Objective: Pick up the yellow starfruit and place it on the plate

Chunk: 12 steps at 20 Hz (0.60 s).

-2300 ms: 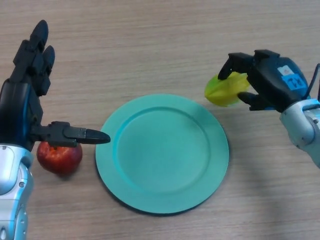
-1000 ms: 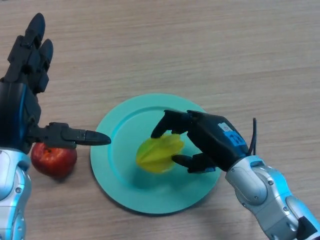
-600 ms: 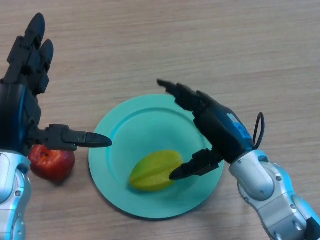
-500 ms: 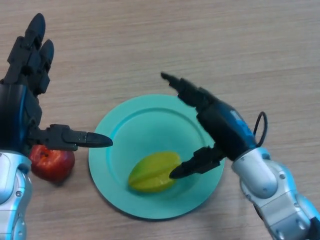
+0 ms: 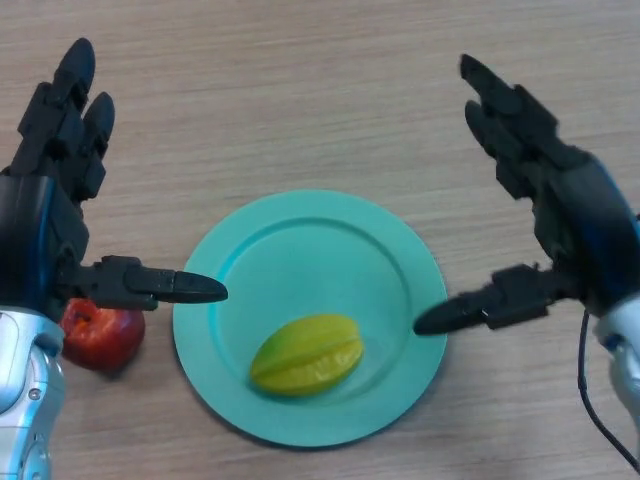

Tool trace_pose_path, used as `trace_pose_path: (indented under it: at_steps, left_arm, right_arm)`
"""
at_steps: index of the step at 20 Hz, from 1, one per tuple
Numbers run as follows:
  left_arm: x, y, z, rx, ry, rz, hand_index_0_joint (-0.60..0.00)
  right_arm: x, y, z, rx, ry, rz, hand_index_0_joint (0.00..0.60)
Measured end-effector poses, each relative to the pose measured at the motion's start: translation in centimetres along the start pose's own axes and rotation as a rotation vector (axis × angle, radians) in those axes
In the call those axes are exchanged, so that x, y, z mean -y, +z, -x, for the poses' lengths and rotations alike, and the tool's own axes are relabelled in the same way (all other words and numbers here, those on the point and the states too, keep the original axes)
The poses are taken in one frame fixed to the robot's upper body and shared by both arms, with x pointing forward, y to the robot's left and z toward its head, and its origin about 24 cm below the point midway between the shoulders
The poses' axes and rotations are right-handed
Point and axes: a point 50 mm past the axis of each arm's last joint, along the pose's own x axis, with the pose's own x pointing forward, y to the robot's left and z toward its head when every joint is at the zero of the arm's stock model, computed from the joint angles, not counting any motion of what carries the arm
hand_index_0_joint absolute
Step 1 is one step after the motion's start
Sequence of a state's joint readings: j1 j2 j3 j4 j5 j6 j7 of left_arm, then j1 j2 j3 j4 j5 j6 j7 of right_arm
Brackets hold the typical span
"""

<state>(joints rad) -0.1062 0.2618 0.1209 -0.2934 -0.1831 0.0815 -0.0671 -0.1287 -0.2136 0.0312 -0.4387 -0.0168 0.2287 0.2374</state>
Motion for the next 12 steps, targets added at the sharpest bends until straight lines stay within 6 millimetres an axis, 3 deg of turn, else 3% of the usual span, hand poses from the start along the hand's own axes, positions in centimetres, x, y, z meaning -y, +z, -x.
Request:
trace_pose_path:
  at_steps: [4, 12]
  left_arm:
    - [0.4, 0.1, 0.2, -0.024, -0.032, 0.002, 0.000]
    - [1.5, 0.3, 0.5, -0.040, -0.073, 0.024, 0.000]
  right_arm:
    - [1.0, 0.2, 1.5, -0.056, -0.025, -0.139, 0.000]
    - [1.3, -0.3, 1.3, -0.072, -0.082, -0.162, 0.000]
